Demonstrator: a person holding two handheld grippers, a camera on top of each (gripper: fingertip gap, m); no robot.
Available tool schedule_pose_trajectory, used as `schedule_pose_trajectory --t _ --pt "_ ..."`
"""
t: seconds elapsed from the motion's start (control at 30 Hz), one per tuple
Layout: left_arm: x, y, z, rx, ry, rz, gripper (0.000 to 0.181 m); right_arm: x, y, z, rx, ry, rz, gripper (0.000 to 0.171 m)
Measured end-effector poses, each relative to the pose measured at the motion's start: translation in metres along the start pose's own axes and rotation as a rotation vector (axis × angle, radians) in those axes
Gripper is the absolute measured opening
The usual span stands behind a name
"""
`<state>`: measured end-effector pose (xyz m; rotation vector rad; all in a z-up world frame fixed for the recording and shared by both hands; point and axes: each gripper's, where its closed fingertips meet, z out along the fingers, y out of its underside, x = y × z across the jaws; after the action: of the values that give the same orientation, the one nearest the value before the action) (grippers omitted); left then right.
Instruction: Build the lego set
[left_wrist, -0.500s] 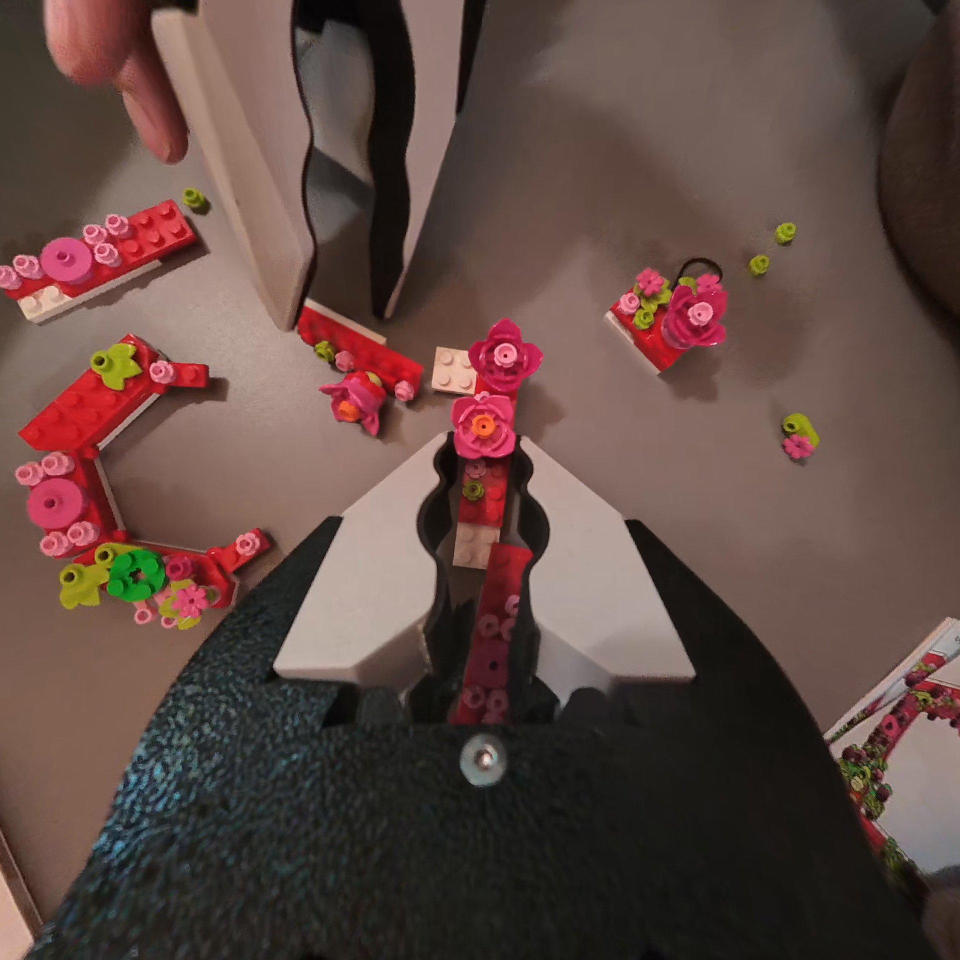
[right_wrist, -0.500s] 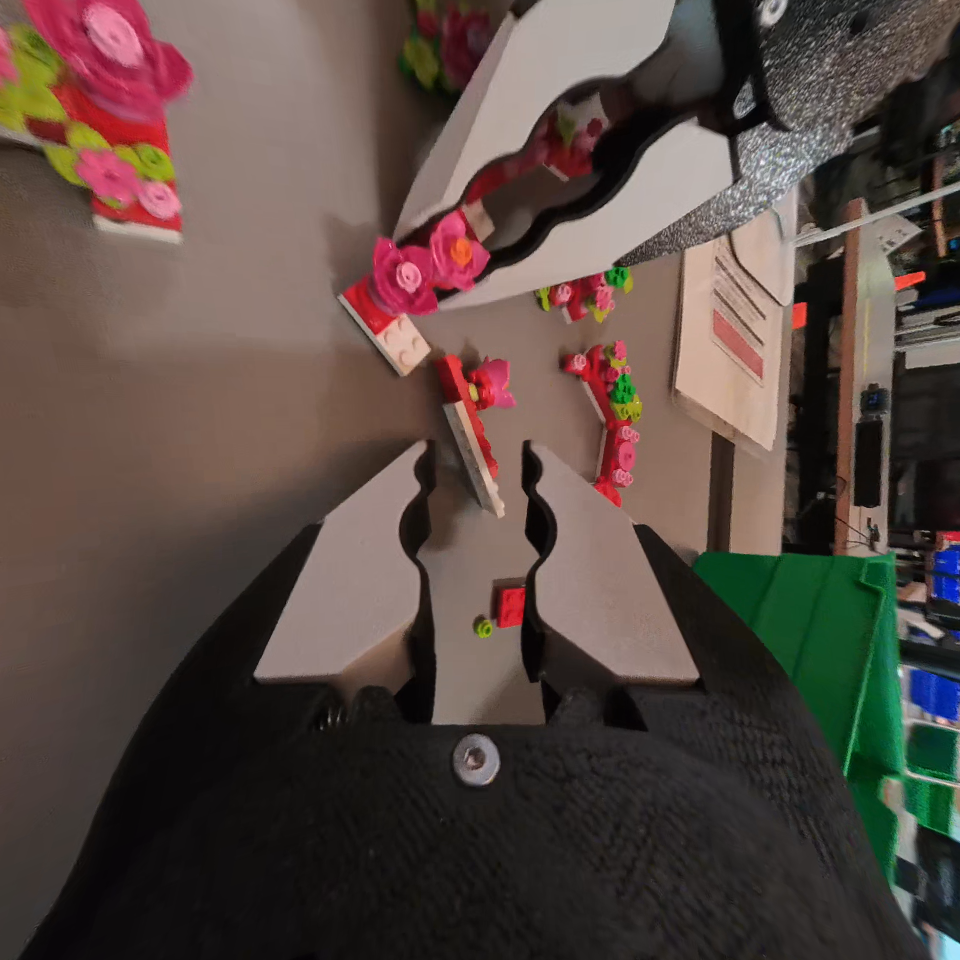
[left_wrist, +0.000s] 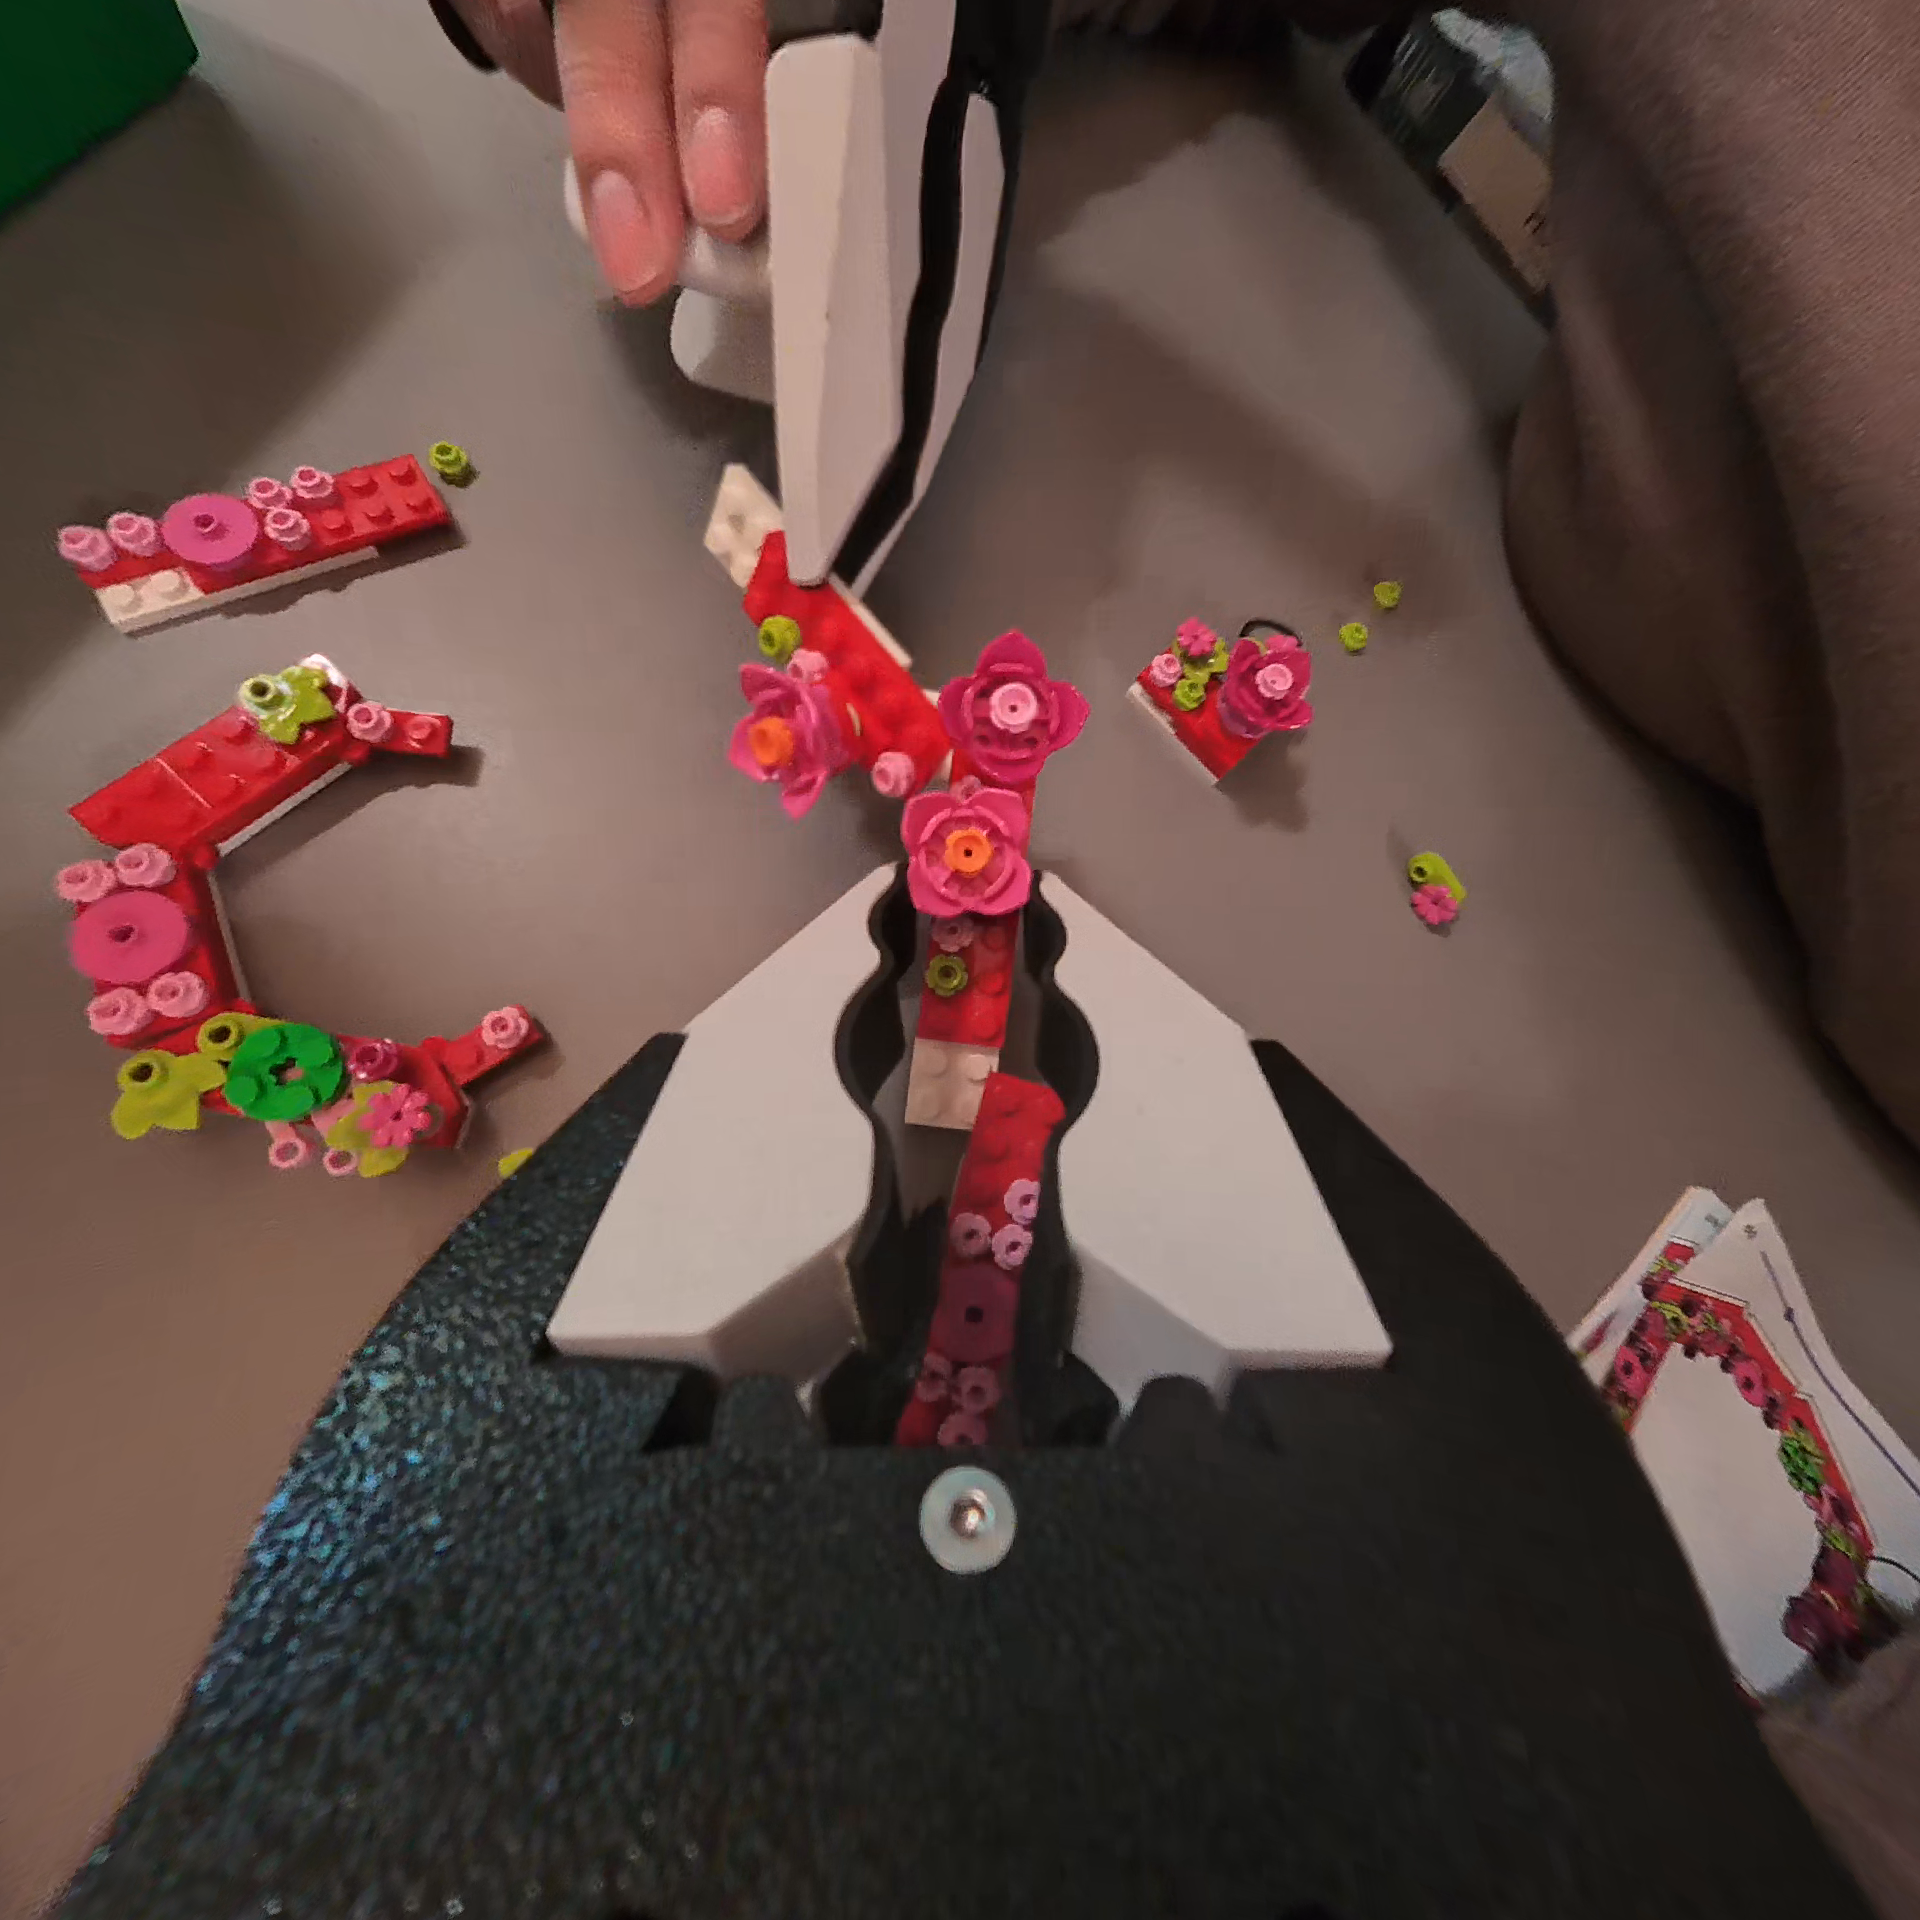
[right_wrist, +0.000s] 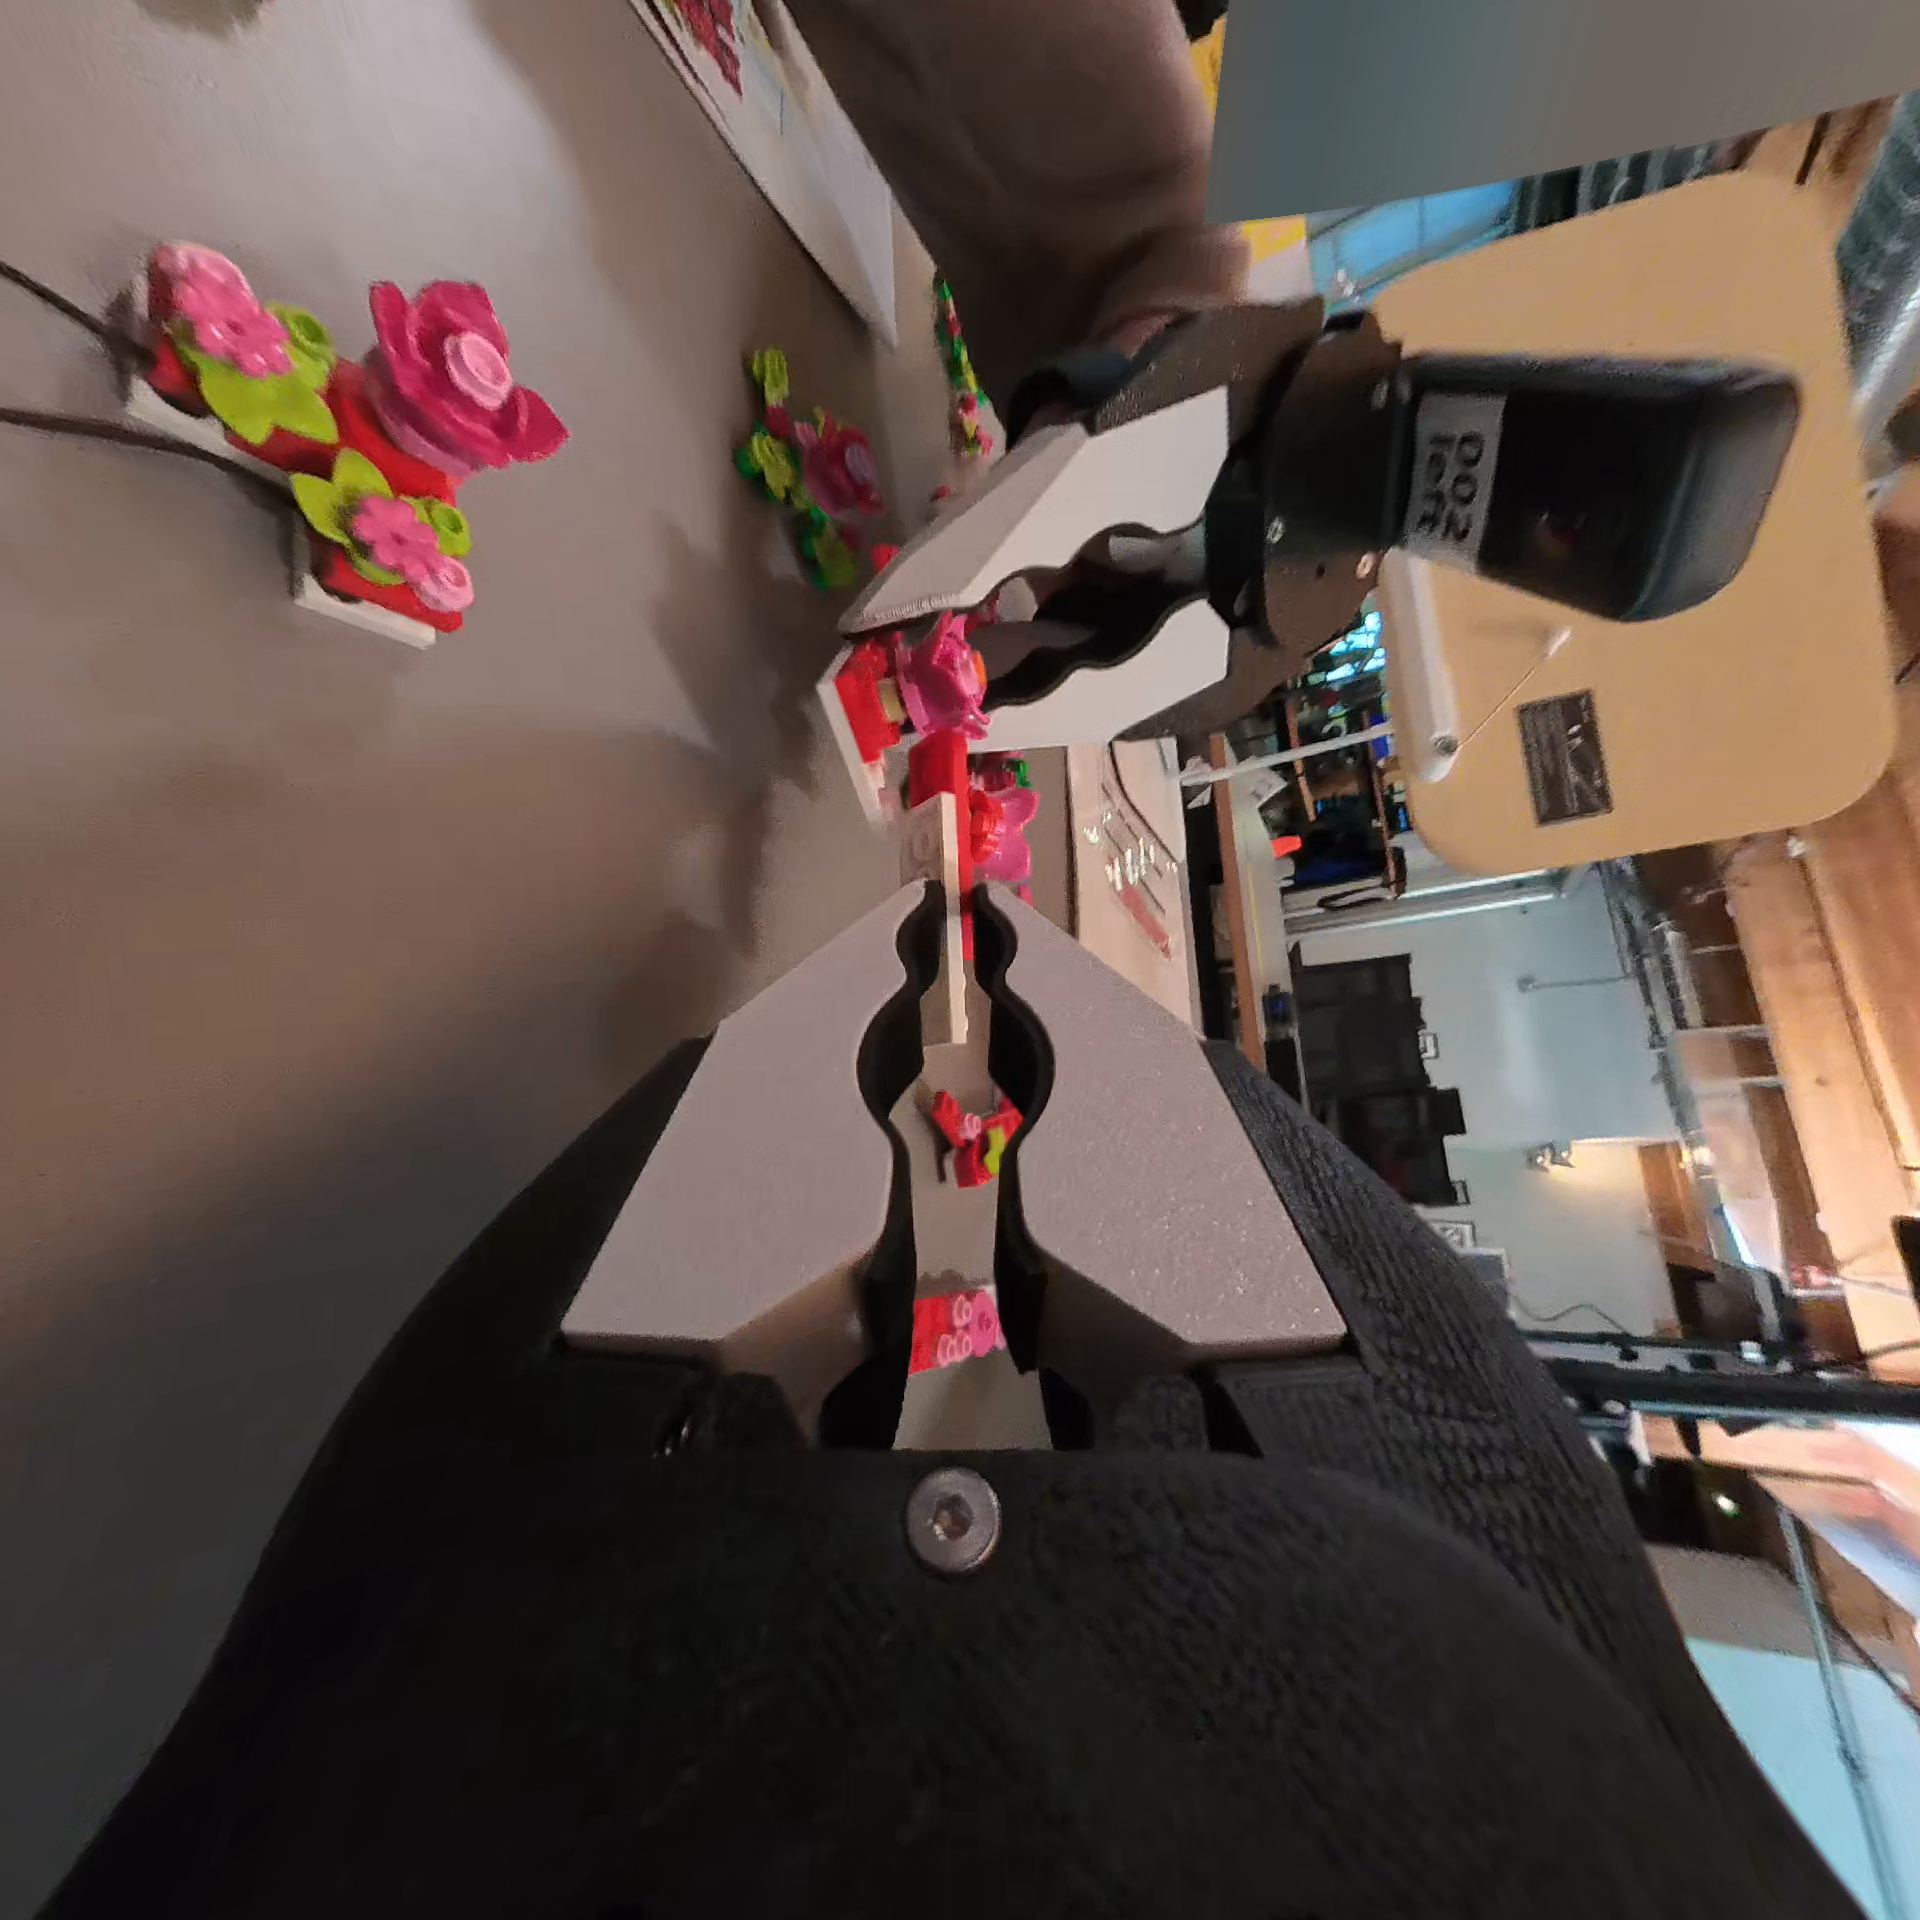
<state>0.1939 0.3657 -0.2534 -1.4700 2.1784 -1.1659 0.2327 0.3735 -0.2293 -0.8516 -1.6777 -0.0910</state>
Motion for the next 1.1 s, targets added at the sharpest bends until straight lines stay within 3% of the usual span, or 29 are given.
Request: schedule_pose_trajectory --t 0.17,0.47,0.83,1.1 --pt "0.007 0.0 -0.005 0.03 0.061 -0.037 0.018 0.0 -0.002 -0.001 0.017 0.011 -0.009 0.003" --pt "0.007 0.009 0.007 -0.132 -0.026 0.071 0.018 -0.015 0.031 0.001 -0.128 0.02 -0.12 0.004" --pt "0.025 0.011 0.032 -0.386 0.009 0.245 0.018 -0.001 0.032 -0.008 -0.149 0.214 -0.137 0.003" --pt "0.014 0.008 0.033 -0.274 -0.086 0.178 0.025 -0.006 0.022 -0.01 -0.083 0.192 -0.113 0.003"
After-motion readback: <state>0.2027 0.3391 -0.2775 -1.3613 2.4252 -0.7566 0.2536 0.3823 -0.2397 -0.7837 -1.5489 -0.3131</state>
